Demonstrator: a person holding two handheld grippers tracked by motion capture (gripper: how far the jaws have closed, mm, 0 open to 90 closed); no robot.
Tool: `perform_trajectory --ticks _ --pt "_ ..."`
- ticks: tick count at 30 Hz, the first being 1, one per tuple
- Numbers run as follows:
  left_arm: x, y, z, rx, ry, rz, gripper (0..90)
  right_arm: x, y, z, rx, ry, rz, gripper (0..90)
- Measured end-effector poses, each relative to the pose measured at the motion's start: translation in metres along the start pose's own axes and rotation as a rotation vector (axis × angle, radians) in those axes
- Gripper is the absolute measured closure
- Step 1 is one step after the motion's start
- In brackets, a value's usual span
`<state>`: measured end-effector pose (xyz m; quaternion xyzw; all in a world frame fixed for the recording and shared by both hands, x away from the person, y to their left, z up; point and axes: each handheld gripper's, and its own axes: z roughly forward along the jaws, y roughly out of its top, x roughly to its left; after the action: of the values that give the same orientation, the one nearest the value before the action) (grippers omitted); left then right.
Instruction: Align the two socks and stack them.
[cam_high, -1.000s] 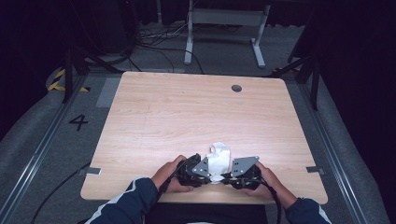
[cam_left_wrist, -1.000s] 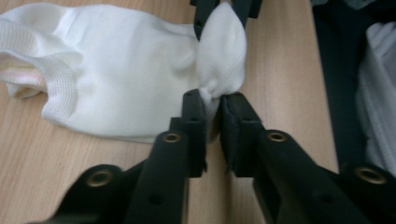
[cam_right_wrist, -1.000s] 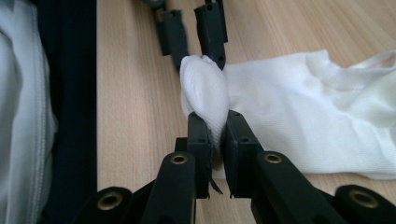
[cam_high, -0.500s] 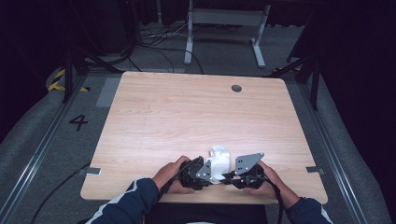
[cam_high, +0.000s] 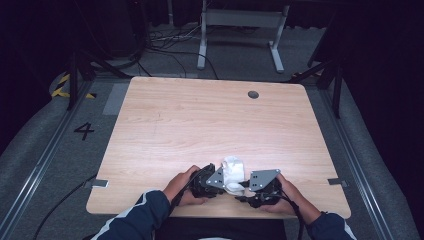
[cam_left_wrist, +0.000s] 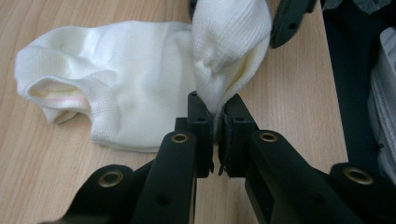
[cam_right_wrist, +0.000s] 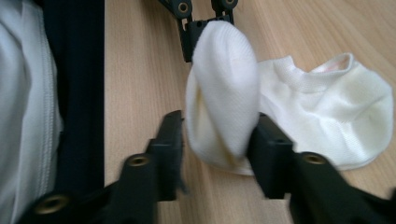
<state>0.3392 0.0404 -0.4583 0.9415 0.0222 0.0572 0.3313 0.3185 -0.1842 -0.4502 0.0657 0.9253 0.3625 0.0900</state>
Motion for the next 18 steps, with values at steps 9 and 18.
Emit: perform_trajectory --ticks 9,18 --pt "0.002 0.005 -0.011 -0.037 0.045 -0.026 79.9 -0.004 0.003 -0.011 -0.068 0.003 0.021 82.0" --pt "0.019 0.01 -0.006 -0.049 0.038 0.003 49.1 -0.015 0.004 -0.022 -0.113 0.024 0.047 82.3"
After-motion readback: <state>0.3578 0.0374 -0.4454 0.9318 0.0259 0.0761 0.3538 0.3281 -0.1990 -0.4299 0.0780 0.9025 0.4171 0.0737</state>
